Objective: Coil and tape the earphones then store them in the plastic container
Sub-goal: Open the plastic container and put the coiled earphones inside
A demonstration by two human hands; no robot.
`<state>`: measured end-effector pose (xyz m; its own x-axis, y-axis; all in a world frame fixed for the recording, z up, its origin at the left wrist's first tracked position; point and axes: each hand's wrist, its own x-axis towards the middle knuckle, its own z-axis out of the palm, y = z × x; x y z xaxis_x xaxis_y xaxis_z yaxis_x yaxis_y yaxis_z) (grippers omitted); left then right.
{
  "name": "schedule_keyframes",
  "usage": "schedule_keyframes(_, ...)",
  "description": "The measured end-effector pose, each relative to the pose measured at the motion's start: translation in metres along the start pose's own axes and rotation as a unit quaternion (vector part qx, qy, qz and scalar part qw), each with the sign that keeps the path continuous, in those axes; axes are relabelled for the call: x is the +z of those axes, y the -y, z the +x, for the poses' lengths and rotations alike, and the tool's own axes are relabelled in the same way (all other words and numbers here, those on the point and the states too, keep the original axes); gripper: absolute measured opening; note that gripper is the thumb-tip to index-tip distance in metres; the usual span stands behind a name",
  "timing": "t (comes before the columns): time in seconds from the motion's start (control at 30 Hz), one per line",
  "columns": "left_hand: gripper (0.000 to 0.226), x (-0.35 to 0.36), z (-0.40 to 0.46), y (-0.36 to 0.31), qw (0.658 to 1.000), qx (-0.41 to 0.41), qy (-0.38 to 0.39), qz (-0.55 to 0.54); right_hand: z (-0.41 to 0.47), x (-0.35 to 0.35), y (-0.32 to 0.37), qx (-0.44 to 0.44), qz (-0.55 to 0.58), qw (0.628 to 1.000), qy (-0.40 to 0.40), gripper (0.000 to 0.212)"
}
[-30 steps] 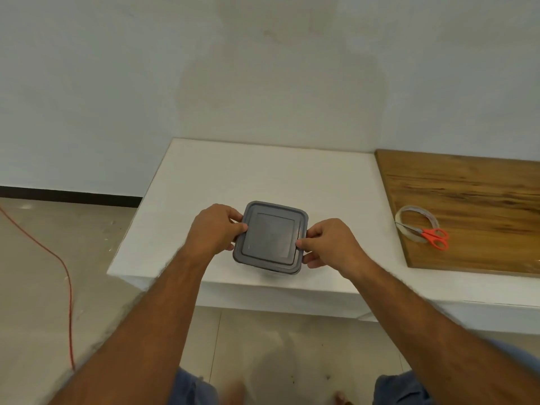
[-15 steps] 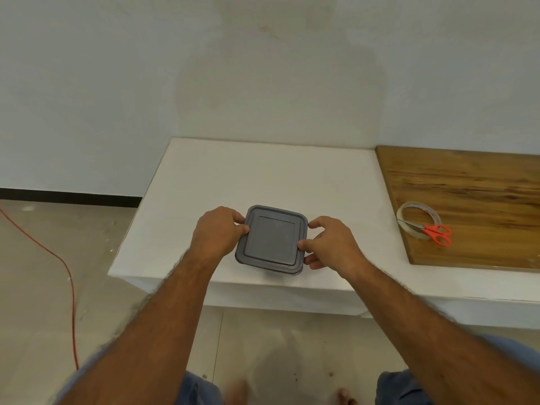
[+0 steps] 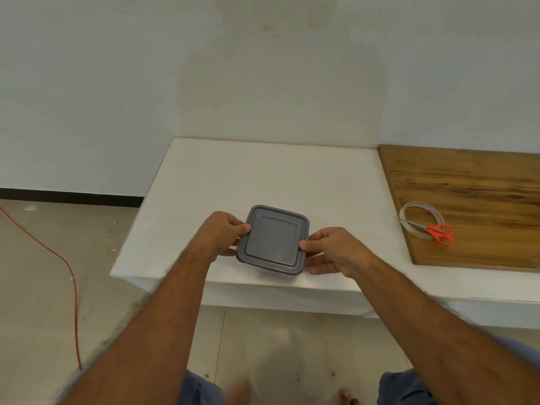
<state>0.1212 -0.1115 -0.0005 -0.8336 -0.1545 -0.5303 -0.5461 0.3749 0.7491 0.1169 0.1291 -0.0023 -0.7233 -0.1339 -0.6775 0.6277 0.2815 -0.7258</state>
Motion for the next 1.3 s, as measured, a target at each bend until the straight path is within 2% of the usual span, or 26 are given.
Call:
schedule_keyframes(0.13, 0.018, 0.0, 0.001, 0.0, 1.0, -0.002, 0.008, -0.009, 0.004, 0.0, -0.002, 0.01, 0.017, 1.0, 0.008, 0.014)
schedule_keyframes(0.47, 0.016, 0.001, 0.003, 0.005, 0.998, 0.036, -0.023, 0.049, 0.004, -0.001, -0.006, -0.023, 0.007, 1.0, 0.0, 0.017)
schedule_keyframes(0.63, 0.011, 0.003, -0.004, 0.004, 0.977, 0.09, -0.083, 0.174, -0.002, 0.0, -0.001, -0.071, -0.048, 0.995, -0.047, 0.031)
schedule_keyframes(0.8, 0.017, 0.004, -0.007, 0.0, 0.958, 0.103, -0.116, 0.24, 0.0, 0.009, 0.001, -0.109, -0.075, 0.987, -0.095, 0.03)
schedule_keyframes(1.0, 0.012, 0.009, -0.004, 0.005, 0.981, 0.072, -0.114, 0.143, 0.003, 0.008, -0.005, -0.066, -0.037, 0.995, -0.061, 0.023)
schedule_keyframes(1.3, 0.016, 0.007, -0.006, 0.013, 0.998, 0.024, -0.064, -0.004, -0.001, 0.009, -0.008, -0.06, -0.008, 0.997, -0.04, 0.027)
